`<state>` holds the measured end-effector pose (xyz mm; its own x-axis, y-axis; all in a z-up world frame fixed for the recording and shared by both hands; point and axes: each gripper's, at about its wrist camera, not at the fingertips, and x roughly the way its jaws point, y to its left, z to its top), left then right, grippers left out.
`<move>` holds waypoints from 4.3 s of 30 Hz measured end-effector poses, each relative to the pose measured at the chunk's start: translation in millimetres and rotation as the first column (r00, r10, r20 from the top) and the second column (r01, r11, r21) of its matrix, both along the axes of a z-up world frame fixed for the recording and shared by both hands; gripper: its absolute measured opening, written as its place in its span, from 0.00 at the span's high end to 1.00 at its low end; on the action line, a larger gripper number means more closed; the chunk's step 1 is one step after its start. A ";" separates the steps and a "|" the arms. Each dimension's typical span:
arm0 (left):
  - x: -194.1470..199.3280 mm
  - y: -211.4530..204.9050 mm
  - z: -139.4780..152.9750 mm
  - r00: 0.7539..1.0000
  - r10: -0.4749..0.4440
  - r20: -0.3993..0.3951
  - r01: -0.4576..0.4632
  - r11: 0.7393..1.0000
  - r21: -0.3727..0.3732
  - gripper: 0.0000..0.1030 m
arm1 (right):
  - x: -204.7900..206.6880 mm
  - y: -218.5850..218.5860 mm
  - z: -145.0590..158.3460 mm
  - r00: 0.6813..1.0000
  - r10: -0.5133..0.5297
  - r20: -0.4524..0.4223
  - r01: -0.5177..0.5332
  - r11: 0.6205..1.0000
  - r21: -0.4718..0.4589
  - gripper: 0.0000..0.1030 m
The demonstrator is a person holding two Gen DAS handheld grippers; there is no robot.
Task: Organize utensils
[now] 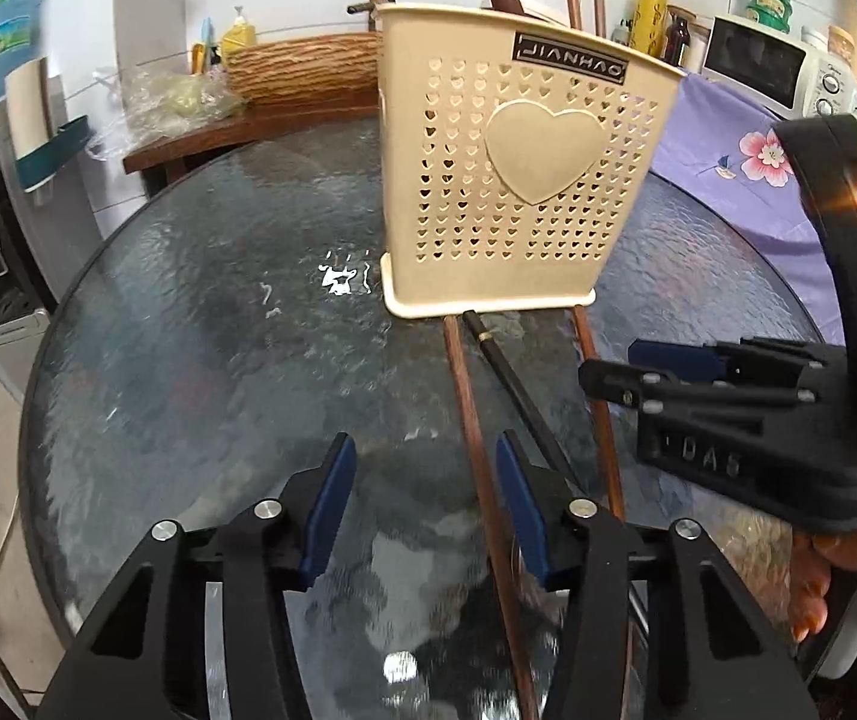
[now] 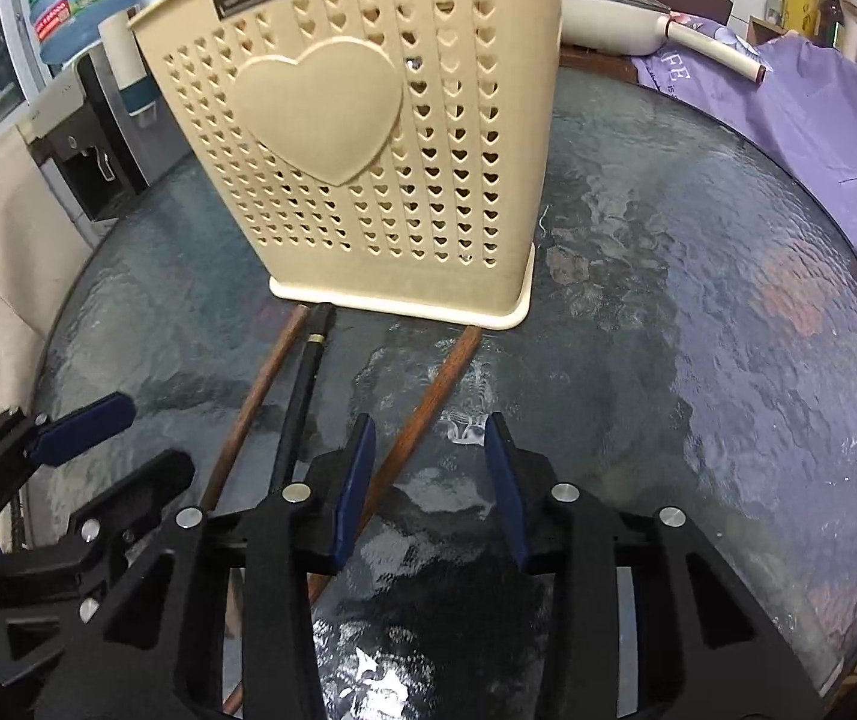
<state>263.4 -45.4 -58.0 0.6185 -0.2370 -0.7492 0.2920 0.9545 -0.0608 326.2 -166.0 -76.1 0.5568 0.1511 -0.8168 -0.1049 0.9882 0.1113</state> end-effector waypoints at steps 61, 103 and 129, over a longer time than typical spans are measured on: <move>50.8 -2.4 5.5 1.000 -0.006 -0.021 0.006 1.000 -0.006 0.94 | -5.6 -79.8 21.0 0.987 -0.134 0.090 0.101 0.948 0.302 0.92; -15.5 21.7 113.7 0.964 0.055 0.260 -0.004 0.981 -0.195 0.94 | -92.0 -81.0 147.4 0.867 -0.075 0.492 -0.094 0.947 0.309 0.93; -33.4 29.3 158.4 0.926 0.073 0.369 0.015 0.973 -0.232 0.94 | -92.7 -67.9 183.9 0.833 -0.019 0.553 -0.148 0.956 0.255 0.99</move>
<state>230.0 -16.0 100.4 0.8512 -0.3502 -0.3909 0.3080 0.9364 -0.1683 233.6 -233.9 107.8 0.8771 0.3740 -0.3014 -0.2926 0.9137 0.2822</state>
